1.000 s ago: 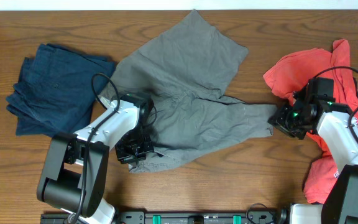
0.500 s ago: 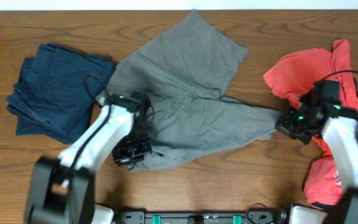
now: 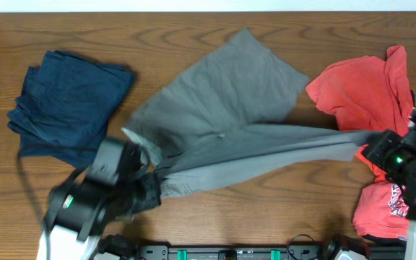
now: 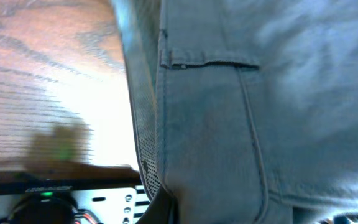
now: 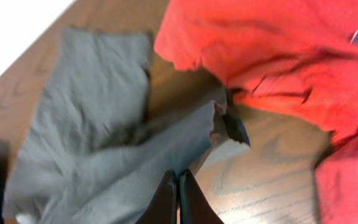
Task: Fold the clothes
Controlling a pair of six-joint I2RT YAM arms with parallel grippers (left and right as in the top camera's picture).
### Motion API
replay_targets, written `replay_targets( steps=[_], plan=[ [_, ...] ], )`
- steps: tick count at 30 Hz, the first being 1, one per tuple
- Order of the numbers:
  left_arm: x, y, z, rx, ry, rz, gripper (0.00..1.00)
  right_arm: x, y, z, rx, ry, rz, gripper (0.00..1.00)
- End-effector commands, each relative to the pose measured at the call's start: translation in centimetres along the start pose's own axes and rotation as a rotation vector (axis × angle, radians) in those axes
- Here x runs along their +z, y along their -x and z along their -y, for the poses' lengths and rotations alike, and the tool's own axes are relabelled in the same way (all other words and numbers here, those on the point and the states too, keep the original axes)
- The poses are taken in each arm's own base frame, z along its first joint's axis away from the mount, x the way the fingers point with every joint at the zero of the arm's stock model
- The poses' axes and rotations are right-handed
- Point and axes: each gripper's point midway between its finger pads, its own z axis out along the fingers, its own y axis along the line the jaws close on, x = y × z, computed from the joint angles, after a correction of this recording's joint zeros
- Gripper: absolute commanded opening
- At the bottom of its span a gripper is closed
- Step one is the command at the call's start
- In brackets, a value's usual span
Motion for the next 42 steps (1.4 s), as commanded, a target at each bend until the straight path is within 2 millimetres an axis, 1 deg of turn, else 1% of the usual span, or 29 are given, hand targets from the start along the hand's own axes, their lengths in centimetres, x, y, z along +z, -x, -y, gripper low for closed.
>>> replay_targets(
  steps=[1, 4, 6, 8, 10, 11, 14, 16, 18, 21, 23, 25, 26, 28, 31, 33, 37, 40, 42],
  plan=[
    [-2.4, -0.2, 0.3, 0.039, -0.062, 0.126, 0.06, -2.9, 3.0, 0.2, -0.072, -0.047, 0.151, 0.01],
    [-4.0, 1.5, -0.1, 0.037, -0.06, 0.293, 0.06, -3.4, 4.4, -1.5, -0.148, 0.021, 0.201, 0.01],
    [-4.9, 3.1, -0.5, 0.026, -0.035, 0.394, 0.06, -3.1, 5.4, -3.4, -0.219, 0.103, 0.224, 0.01],
    [-5.4, 4.6, -0.9, -0.003, -0.005, 0.466, 0.06, -2.5, 6.2, -5.2, -0.284, 0.182, 0.237, 0.01],
    [-5.3, 5.5, -0.7, -0.023, -0.002, 0.494, 0.06, -1.4, 7.1, -6.7, -0.32, 0.231, 0.238, 0.01],
    [-5.1, 6.0, -0.6, -0.023, -0.003, 0.496, 0.06, -0.8, 7.3, -7.1, -0.329, 0.241, 0.234, 0.01],
    [-3.8, 6.6, -0.9, -0.09, 0.026, 0.467, 0.06, 2.3, 7.4, -8.7, -0.361, 0.277, 0.18, 0.01],
    [-2.6, 6.7, -1.3, -0.154, 0.051, 0.427, 0.06, 4.6, 6.9, -10.0, -0.392, 0.304, 0.133, 0.01],
    [-1.5, 6.6, -1.7, -0.213, 0.08, 0.38, 0.06, 7.3, 6.2, -11.9, -0.456, 0.342, 0.093, 0.01],
    [-0.1, 6.5, -3.0, -0.33, 0.155, 0.334, 0.06, 10.8, 5.1, -14.6, -0.54, 0.394, 0.063, 0.01],
    [0.4, 6.2, -4.6, -0.42, 0.243, 0.326, 0.06, 12.9, 4.8, -16.1, -0.567, 0.414, 0.069, 0.01],
    [0.6, 6.1, -6.1, -0.482, 0.332, 0.332, 0.06, 15.0, 4.8, -17.2, -0.563, 0.414, 0.081, 0.01],
    [0.8, 6.1, -6.6, -0.509, 0.365, 0.332, 0.06, 16.1, 4.7, -17.7, -0.555, 0.413, 0.087, 0.01],
    [1.2, 6.2, -7.0, -0.522, 0.4, 0.323, 0.06, 18.1, 4.3, -18.9, -0.561, 0.434, 0.095, 0.01],
    [1.8, 6.6, -7.5, -0.544, 0.45, 0.316, 0.06, 20.7, 3.1, -20.8, -0.591, 0.474, 0.104, 0.01],
    [2.3, 6.8, -7.8, -0.549, 0.48, 0.309, 0.06, 22.1, 2.2, -21.6, -0.606, 0.492, 0.103, 0.01],
    [4.1, 7.1, -8.2, -0.551, 0.518, 0.274, 0.06, 25.1, -0.2, -23.0, -0.634, 0.526, 0.087, 0.01],
    [5.7, 7.3, -8.5, -0.571, 0.535, 0.263, 0.06, 27.0, -2.0, -23.9, -0.653, 0.548, 0.072, 0.01],
    [6.6, 7.6, -8.7, -0.569, 0.549, 0.26, 0.06, 27.8, -3.1, -24.4, -0.665, 0.562, 0.067, 0.01]
  ],
)
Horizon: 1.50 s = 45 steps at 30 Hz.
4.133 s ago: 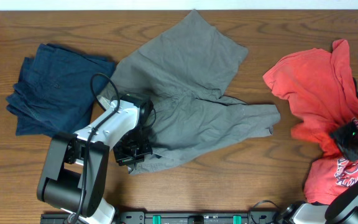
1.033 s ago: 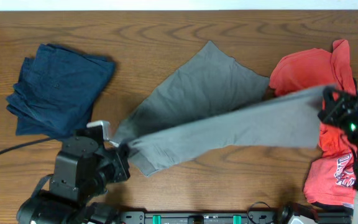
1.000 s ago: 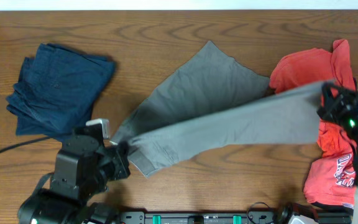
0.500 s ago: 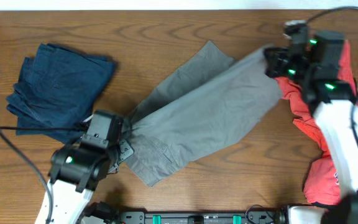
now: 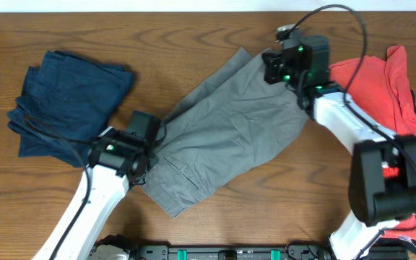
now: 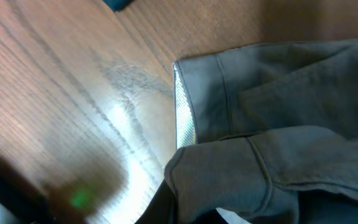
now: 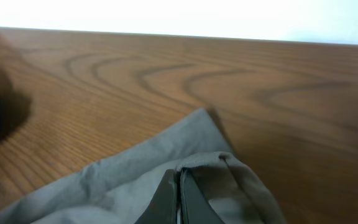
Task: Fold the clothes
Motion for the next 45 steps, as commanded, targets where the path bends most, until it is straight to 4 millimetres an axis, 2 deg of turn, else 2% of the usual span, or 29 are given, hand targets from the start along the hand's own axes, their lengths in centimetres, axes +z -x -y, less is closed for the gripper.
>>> replay_targets(
  steps=[1, 6, 7, 9, 11, 12, 13, 15, 17, 18, 21, 25, 27, 29, 34, 35, 39, 41, 45],
  plan=[
    [1.6, 0.4, -0.5, -0.018, 0.071, 0.026, 0.06, 1.7, -0.7, -1.4, -0.02, 0.027, 0.001, 0.01],
    [3.0, 1.0, -0.9, -0.054, 0.131, 0.031, 0.06, 2.6, -0.6, -2.7, -0.046, 0.047, 0.031, 0.01],
    [3.3, 1.2, -1.1, -0.066, 0.143, 0.028, 0.06, 2.6, -0.3, -2.9, -0.049, 0.049, 0.04, 0.06],
    [3.6, 1.4, -1.5, -0.086, 0.162, 0.021, 0.06, 2.4, 0.3, -3.0, -0.054, 0.051, 0.057, 0.33],
    [3.8, 1.8, -2.3, -0.114, 0.185, 0.013, 0.08, 1.9, 0.9, -2.0, -0.041, 0.016, 0.067, 0.5],
    [3.8, 2.0, -2.6, -0.129, 0.19, 0.011, 0.15, 1.6, 1.0, -1.2, -0.019, -0.014, 0.064, 0.61],
    [3.9, 2.2, -2.9, -0.143, 0.197, 0.009, 0.17, 1.0, 1.1, 0.0, 0.014, -0.06, 0.055, 0.67],
    [4.0, 2.6, -3.4, -0.176, 0.204, 0.004, 0.39, -0.4, 0.8, 2.4, 0.098, -0.153, 0.021, 0.68],
    [4.1, 2.8, -3.6, -0.189, 0.208, -0.002, 0.63, -1.9, 0.1, 4.0, 0.155, -0.203, -0.024, 0.65],
    [4.1, 2.8, -3.7, -0.171, 0.209, -0.004, 0.69, -2.9, -0.4, 4.6, 0.174, -0.225, -0.059, 0.63],
    [4.1, 2.6, -3.8, -0.137, 0.21, -0.018, 0.73, -6.2, -2.8, 6.1, 0.243, -0.292, -0.193, 0.61],
    [4.1, 0.3, -2.6, -0.049, 0.138, -0.159, 0.73, -10.9, -7.1, 8.7, 0.32, -0.459, -0.382, 0.61],
    [3.9, -0.9, -1.8, 0.012, 0.085, -0.238, 0.74, -12.2, -9.0, 9.0, 0.342, -0.477, -0.467, 0.62],
    [3.6, -2.2, -1.4, 0.062, 0.047, -0.309, 0.73, -12.9, -11.0, 8.5, 0.331, -0.446, -0.561, 0.61],
    [3.4, -3.0, -1.8, 0.091, 0.054, -0.35, 0.77, -12.4, -14.3, 7.2, 0.351, -0.361, -0.65, 0.61],
    [3.5, -3.0, -1.7, 0.085, 0.05, -0.349, 0.84, -12.0, -14.6, 6.9, 0.354, -0.338, -0.645, 0.61],
    [4.3, -3.4, -2.0, 0.037, 0.06, -0.349, 1.0, -9.6, -14.8, 5.6, 0.349, -0.225, -0.578, 0.63],
    [5.1, -4.1, -1.8, 0.018, 0.043, -0.365, 0.99, -8.7, -14.7, 5.6, 0.32, -0.214, -0.533, 0.64],
    [7.2, -5.8, -0.2, 0.005, -0.079, -0.402, 0.99, -7.7, -14.9, 5.7, 0.297, -0.204, -0.475, 0.66]
  ],
)
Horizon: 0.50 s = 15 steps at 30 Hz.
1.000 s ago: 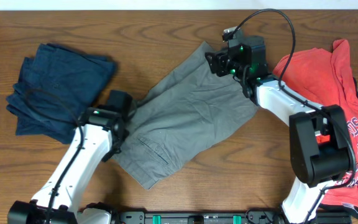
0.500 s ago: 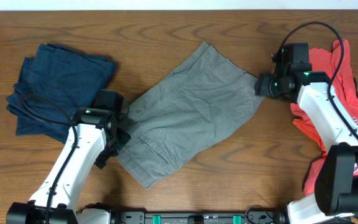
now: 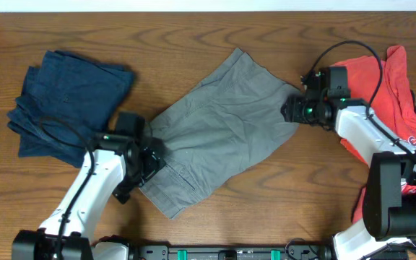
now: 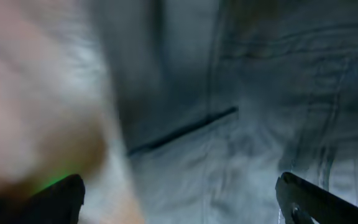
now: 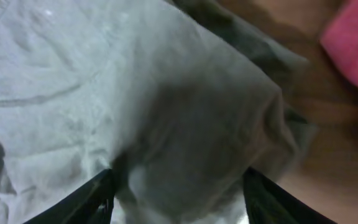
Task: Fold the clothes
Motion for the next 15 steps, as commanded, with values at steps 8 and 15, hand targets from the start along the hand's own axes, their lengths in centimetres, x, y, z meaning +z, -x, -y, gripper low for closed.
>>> replay_targets(
  steps=[8, 15],
  plan=[
    [4.0, -0.4, 1.8, 0.017, -0.173, 0.006, 0.87, 1.4, -3.8, 2.5, 0.092, -0.1, -0.065, 0.02],
    [3.0, 2.1, 5.3, 0.157, -0.315, 0.132, 0.49, -1.5, -7.6, 9.1, 0.373, -0.4, -0.166, 0.01]
  ],
)
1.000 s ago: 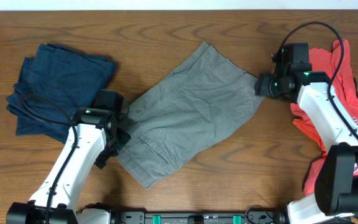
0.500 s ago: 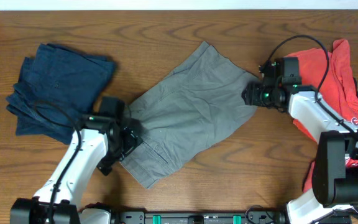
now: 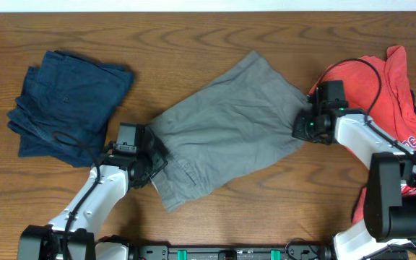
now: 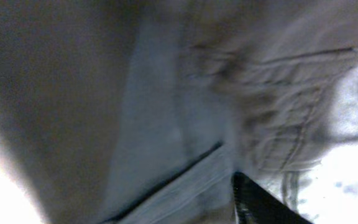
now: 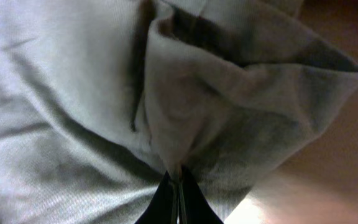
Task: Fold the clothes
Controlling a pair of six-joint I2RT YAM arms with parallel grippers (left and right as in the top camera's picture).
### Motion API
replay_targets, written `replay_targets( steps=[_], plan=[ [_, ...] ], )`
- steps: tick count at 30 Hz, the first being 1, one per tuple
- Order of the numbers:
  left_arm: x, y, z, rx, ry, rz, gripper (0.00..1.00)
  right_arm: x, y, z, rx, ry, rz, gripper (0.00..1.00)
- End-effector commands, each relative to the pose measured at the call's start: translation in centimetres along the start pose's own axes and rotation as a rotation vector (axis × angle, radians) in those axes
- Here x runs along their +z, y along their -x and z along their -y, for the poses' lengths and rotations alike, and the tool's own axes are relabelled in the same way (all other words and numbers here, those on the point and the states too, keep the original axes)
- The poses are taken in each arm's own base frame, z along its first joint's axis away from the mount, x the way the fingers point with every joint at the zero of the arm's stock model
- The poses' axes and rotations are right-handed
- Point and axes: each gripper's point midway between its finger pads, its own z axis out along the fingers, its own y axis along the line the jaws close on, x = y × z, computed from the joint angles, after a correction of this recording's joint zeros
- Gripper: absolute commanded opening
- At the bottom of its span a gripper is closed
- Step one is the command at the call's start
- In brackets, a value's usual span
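Observation:
The grey shorts (image 3: 226, 130) lie folded in half, running diagonally across the middle of the table. My left gripper (image 3: 149, 157) rests on their waistband end. In its wrist view grey cloth (image 4: 185, 93) fills the blurred frame and only one black finger (image 4: 260, 202) shows, well off centre; the other finger is hidden. At the hem end, my right gripper (image 3: 306, 127) is shut (image 5: 178, 182) on a pinched fold of the shorts (image 5: 216, 106).
A crumpled dark blue garment (image 3: 67, 101) lies at the far left. A red garment (image 3: 378, 87) is heaped at the right edge, just behind my right arm. Bare wood table (image 3: 193, 29) shows along the back and front.
My right gripper was open over the hem corner and is now shut on a fold there. The shorts have shifted slightly to the right. My left gripper sits a little higher on the waistband.
First both grippers held the shorts stretched across the front of the table. Then the shorts lay folded, my right gripper shut at the far hem and my left shut on the waistband. Later both grippers were open on the cloth. Now the right one grips the hem.

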Motion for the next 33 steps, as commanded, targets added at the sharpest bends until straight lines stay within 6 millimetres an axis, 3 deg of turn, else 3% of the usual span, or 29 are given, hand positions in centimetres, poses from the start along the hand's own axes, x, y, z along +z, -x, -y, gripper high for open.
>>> replay_targets(
  steps=[1, 5, 8, 10, 11, 12, 13, 16, 20, 24, 26, 27, 28, 29, 30, 33],
  plan=[
    [0.3, 0.2, 0.9, 0.097, -0.049, 0.003, 0.45, -0.2, -0.7, 5.0, 0.162, -0.182, -0.009, 0.01],
    [0.1, 0.8, 2.9, 0.145, -0.135, 0.021, 0.43, -1.6, -0.9, 5.5, 0.182, -0.187, -0.01, 0.01],
    [0.0, 1.1, 3.7, 0.159, -0.17, 0.033, 0.43, -3.1, -0.5, 5.0, 0.179, -0.165, 0.024, 0.09],
    [-0.1, 0.9, 4.1, 0.164, -0.193, 0.025, 0.53, -4.3, -0.1, 4.4, 0.177, -0.135, 0.056, 0.22],
    [-0.1, 0.8, 4.2, 0.164, -0.198, 0.019, 0.58, -5.1, 0.1, 4.1, 0.175, -0.12, 0.072, 0.33],
    [-0.1, 0.8, 4.2, 0.164, -0.2, 0.015, 0.61, -5.9, 0.2, 3.9, 0.174, -0.109, 0.09, 0.57],
    [-0.1, 0.7, 4.2, 0.163, -0.202, 0.012, 0.61, -6.5, 0.4, 3.7, 0.172, -0.099, 0.109, 0.69],
    [0.1, 0.6, 4.1, 0.162, -0.196, 0.006, 0.63, -8.7, 0.8, 2.7, 0.143, -0.044, 0.162, 0.77],
    [1.0, 0.2, 3.4, 0.152, -0.165, -0.024, 0.63, -11.4, 1.4, -0.1, 0.025, 0.098, 0.227, 0.61],
    [2.7, -0.7, 2.6, 0.127, -0.139, -0.089, 0.6, -12.5, 1.3, -1.7, -0.066, 0.159, 0.254, 0.46],
    [3.1, -1.0, 3.2, 0.132, -0.169, -0.111, 0.39, -12.3, 1.1, -2.4, -0.121, 0.166, 0.25, 0.38],
    [3.1, -1.0, 3.6, 0.145, -0.19, -0.117, 0.32, -12.2, 1.0, -2.8, -0.15, 0.17, 0.25, 0.29],
    [3.1, -1.0, 3.9, 0.162, -0.207, -0.118, 0.23, -12.1, 0.9, -3.5, -0.185, 0.182, 0.247, 0.08],
    [2.9, -1.0, 4.1, 0.187, -0.215, -0.119, 0.11, -11.9, 0.7, -4.4, -0.23, 0.203, 0.244, 0.01],
    [2.8, -1.1, 4.1, 0.202, -0.216, -0.126, 0.06, -11.8, 0.5, -5.2, -0.267, 0.224, 0.241, 0.01],
    [1.7, -1.5, 4.1, 0.229, -0.19, -0.162, 0.06, -10.9, 0.0, -7.3, -0.365, 0.258, 0.231, 0.01]
  ],
)
